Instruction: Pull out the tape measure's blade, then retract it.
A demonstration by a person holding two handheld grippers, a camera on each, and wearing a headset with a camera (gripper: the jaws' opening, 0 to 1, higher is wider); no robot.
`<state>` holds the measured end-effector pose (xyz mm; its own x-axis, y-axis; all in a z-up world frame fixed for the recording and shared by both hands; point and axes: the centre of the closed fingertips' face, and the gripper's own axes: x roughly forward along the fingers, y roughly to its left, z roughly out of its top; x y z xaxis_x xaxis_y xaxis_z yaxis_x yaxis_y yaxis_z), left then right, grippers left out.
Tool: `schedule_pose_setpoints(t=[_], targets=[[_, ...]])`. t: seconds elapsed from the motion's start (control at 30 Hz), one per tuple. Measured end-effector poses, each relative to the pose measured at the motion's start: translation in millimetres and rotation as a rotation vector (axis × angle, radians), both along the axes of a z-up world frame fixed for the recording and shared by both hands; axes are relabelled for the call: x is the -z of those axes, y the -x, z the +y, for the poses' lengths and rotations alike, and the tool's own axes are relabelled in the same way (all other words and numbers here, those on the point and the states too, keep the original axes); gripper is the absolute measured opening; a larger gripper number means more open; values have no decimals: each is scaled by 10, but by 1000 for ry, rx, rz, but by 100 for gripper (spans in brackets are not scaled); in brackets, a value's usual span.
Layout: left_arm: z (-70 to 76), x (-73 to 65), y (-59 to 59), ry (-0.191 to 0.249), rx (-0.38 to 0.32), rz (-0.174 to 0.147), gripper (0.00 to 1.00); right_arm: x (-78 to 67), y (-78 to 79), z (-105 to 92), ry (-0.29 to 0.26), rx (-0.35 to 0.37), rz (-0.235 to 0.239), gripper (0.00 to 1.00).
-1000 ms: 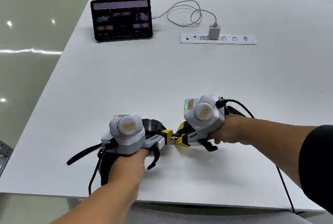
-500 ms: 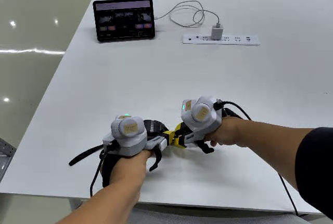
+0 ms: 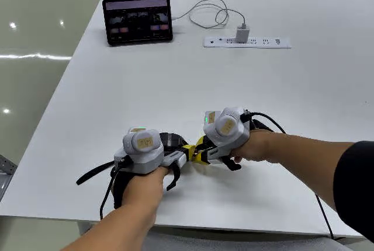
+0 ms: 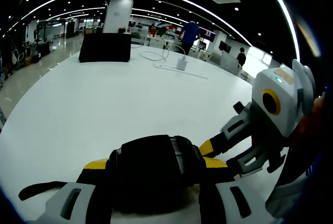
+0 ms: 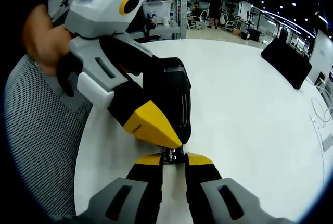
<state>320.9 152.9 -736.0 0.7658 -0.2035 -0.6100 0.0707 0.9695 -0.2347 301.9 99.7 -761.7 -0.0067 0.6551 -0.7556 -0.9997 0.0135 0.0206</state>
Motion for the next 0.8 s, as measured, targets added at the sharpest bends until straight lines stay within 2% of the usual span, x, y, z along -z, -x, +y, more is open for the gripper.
schedule_pose_setpoints(t=[0.1, 0.8], targets=[[1, 0, 0, 0, 1, 0, 63, 0, 1, 10, -2, -12, -13, 11], [-4, -6, 5, 1, 6, -3, 64, -9, 12, 55, -12, 34, 14, 12]])
